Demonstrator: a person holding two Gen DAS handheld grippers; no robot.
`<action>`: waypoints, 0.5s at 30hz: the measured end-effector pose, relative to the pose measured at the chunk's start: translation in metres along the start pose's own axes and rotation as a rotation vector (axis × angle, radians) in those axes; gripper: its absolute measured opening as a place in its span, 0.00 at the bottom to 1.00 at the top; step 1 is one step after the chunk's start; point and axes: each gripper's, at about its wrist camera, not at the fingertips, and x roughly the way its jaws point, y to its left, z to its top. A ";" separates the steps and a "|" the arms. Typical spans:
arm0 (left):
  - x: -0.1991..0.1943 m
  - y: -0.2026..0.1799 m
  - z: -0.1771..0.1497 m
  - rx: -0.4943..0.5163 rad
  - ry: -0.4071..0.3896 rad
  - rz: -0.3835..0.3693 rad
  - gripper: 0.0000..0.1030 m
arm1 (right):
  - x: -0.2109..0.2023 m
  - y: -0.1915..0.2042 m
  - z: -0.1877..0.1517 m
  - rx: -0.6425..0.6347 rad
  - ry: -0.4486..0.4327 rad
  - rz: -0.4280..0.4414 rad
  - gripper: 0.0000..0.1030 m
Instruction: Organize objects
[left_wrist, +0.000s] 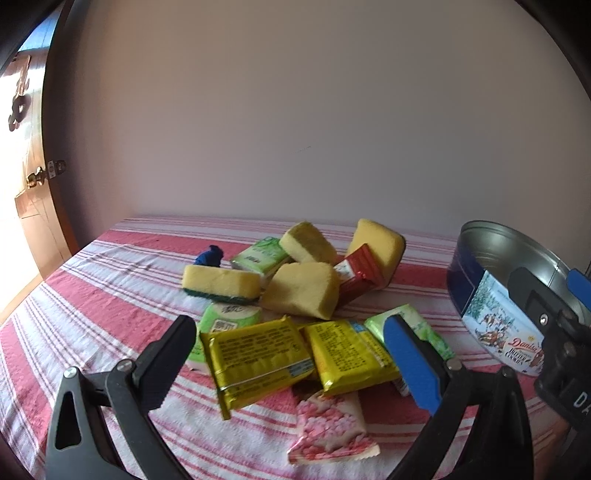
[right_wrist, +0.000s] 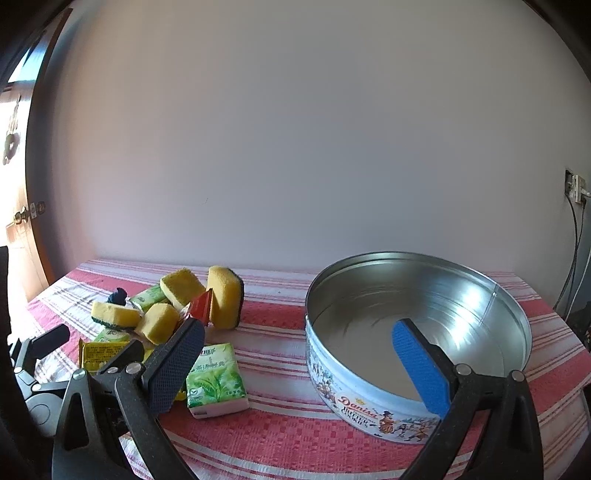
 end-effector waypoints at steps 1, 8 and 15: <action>-0.001 0.001 -0.001 0.002 0.001 0.004 1.00 | 0.001 0.001 0.000 -0.003 0.002 0.001 1.00; -0.008 0.015 -0.009 0.029 0.040 0.038 1.00 | 0.006 0.007 -0.004 -0.040 0.031 0.021 1.00; -0.011 0.033 -0.016 0.031 0.086 0.064 1.00 | 0.014 0.014 -0.009 -0.069 0.089 0.089 0.99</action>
